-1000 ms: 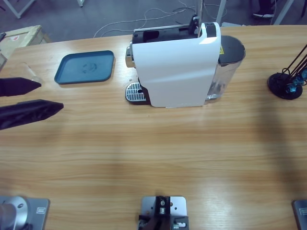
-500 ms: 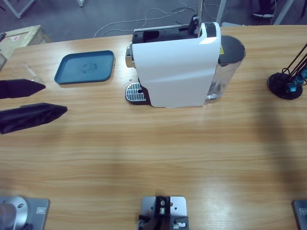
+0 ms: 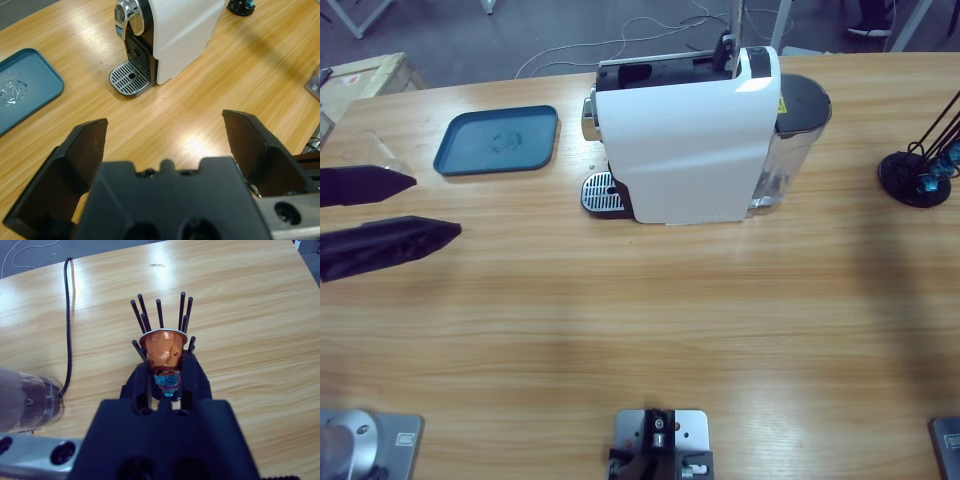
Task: Pour coffee
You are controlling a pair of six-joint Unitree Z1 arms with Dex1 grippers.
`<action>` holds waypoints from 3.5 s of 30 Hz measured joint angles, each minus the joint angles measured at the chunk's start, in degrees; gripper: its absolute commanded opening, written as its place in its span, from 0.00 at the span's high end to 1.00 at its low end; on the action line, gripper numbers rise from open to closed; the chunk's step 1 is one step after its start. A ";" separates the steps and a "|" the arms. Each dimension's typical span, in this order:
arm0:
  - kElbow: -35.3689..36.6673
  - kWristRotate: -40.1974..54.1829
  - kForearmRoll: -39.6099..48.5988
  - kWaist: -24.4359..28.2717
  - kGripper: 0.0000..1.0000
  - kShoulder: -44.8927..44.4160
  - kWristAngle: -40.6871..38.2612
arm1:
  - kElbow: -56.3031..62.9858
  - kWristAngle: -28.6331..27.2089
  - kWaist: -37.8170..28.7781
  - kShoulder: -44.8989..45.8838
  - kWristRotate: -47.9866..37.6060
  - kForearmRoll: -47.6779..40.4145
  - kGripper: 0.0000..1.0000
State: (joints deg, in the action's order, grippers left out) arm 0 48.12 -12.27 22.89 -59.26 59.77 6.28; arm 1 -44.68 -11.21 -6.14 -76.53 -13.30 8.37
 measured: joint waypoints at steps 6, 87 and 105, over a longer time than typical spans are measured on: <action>-0.01 0.00 -0.14 -0.21 0.00 0.18 0.00 | -0.68 -1.15 -0.13 3.16 0.39 1.21 1.00; -6.80 4.08 -0.47 -0.16 0.00 -4.38 2.08 | -58.16 18.81 -37.81 -36.21 32.68 29.34 0.06; -6.86 3.96 -0.47 -0.16 0.00 -4.38 2.08 | -58.35 16.57 -42.05 -35.00 30.24 30.73 1.00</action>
State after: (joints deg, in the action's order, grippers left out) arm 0 41.26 -8.31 22.41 -59.42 55.39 8.36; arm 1 -103.02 5.36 -48.19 -111.53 16.93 39.10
